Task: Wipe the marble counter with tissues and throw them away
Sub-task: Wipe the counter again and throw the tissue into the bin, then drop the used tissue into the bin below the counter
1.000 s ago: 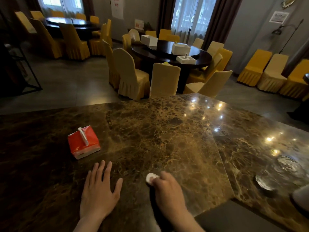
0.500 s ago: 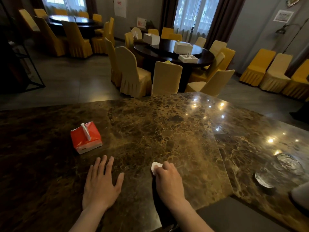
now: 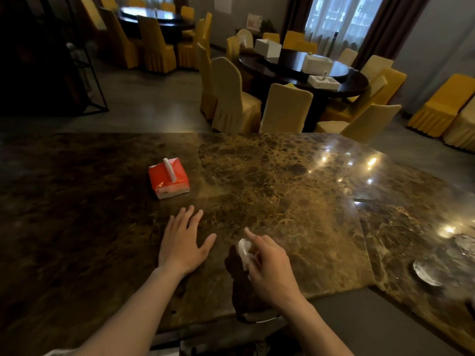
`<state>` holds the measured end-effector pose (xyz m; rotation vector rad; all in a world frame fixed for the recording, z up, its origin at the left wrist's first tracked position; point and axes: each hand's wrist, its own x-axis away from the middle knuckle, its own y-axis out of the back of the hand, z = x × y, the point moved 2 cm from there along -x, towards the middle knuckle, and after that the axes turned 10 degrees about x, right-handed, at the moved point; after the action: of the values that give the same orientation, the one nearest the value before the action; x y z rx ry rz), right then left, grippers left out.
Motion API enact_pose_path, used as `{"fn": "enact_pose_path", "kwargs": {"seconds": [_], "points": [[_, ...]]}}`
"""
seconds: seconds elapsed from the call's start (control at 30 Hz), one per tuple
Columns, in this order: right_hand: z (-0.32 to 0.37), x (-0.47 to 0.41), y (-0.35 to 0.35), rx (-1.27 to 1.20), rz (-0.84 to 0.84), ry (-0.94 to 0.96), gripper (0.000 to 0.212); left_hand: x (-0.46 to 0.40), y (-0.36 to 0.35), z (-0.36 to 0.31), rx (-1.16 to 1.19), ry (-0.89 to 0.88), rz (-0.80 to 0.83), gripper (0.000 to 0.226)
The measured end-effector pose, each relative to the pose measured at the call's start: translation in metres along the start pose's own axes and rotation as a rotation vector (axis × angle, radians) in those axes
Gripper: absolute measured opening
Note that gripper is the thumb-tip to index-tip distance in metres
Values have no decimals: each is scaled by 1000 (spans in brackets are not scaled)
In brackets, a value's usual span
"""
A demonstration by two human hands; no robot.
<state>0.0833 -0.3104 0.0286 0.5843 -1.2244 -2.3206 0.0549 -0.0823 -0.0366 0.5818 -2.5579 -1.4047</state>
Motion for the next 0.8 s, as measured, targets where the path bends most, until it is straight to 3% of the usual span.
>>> {"fn": "enact_pose_path", "kwargs": {"seconds": [0.1,0.33,0.5,0.6,0.67,0.8], "points": [[16,10,-3,-85,77,19,39,9,10,8,-38,-12,-44,76],[51,37,-32,-216,295,105,44,44,34,47,-60,62,-123,75],[71,64,-66,-183,468,174,17,67,51,70,-84,104,-163,75],[69,78,-100,-34,650,196,26,75,58,79,-94,128,-182,75],[63,87,-122,57,789,114,29,79,61,83,-96,140,-193,76],[49,116,-147,282,906,164,36,85,61,85,-111,147,-198,75]]}}
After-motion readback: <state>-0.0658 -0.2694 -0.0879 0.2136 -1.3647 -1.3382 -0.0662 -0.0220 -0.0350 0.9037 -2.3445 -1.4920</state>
